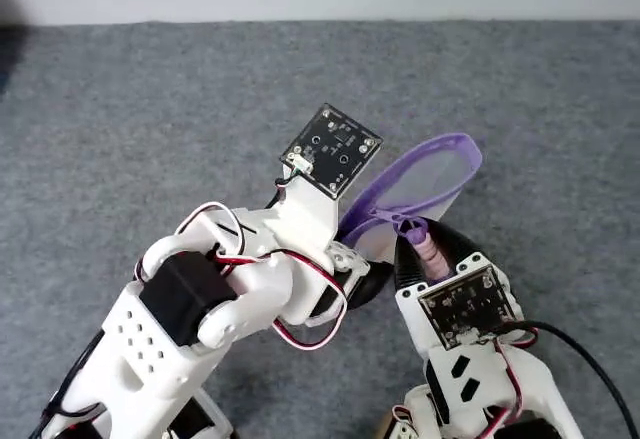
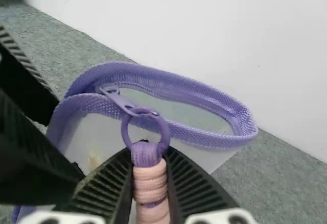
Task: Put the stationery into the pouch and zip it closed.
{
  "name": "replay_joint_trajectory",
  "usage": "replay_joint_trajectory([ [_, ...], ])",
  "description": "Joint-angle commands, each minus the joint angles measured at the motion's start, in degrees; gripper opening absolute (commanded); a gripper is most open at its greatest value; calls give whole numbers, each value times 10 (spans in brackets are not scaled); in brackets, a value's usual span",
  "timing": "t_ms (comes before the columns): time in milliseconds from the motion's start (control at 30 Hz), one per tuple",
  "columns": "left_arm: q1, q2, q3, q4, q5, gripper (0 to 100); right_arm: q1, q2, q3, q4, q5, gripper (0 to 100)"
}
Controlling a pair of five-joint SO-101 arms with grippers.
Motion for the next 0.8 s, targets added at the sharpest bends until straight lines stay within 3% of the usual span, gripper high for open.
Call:
replay_joint_trajectory([
  [0, -5, -18, -30, 4, 7, 217, 6, 0, -25, 2, 1, 8],
  [300, -5, -72, -29, 4, -34, 148, 6, 0, -25, 2, 1, 8],
  [767, -4, -40, -16, -20, -30, 148, 3, 0, -26, 2, 4, 8],
])
